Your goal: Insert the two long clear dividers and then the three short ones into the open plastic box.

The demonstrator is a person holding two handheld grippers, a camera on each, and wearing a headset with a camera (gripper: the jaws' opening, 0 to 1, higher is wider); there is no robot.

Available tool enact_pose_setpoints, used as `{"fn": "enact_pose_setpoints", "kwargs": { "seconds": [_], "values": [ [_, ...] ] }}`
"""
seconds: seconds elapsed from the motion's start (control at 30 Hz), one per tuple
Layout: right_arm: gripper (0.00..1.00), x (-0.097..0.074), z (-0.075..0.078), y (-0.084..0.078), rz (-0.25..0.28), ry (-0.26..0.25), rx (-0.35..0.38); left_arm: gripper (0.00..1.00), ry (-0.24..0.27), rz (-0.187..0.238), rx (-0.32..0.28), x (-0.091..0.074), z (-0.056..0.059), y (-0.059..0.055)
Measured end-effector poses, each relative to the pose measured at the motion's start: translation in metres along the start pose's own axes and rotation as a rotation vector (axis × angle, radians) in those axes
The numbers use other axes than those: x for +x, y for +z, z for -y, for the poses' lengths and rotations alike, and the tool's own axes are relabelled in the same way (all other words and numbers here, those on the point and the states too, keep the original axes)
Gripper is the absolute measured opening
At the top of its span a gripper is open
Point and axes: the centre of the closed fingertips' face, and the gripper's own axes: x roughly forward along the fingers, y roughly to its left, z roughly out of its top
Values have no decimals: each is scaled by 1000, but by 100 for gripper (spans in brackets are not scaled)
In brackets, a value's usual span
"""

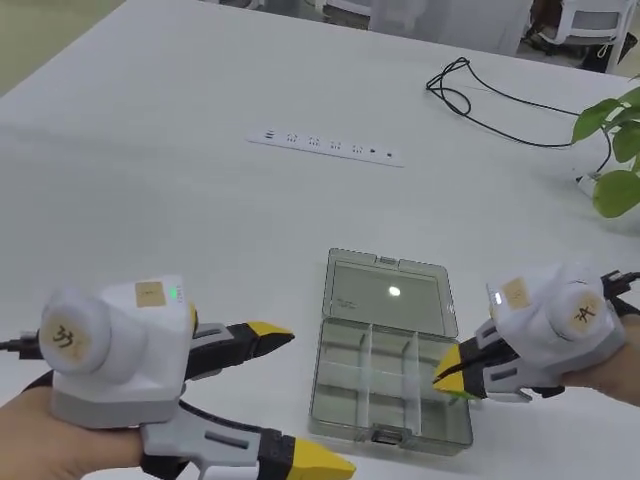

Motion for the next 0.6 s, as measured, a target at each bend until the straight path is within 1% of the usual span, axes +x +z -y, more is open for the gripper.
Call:
{"fn": "enact_pose_setpoints", "kwargs": {
  "seconds": [0.27,0.6],
  "values": [
    [3,6,0,-4,-32,0,-18,86,3,1,0,-1,-1,0],
    [3,5,0,-4,-36,-6,-15,86,7,-2,-2,-2,-2,-1]
  ]
}}
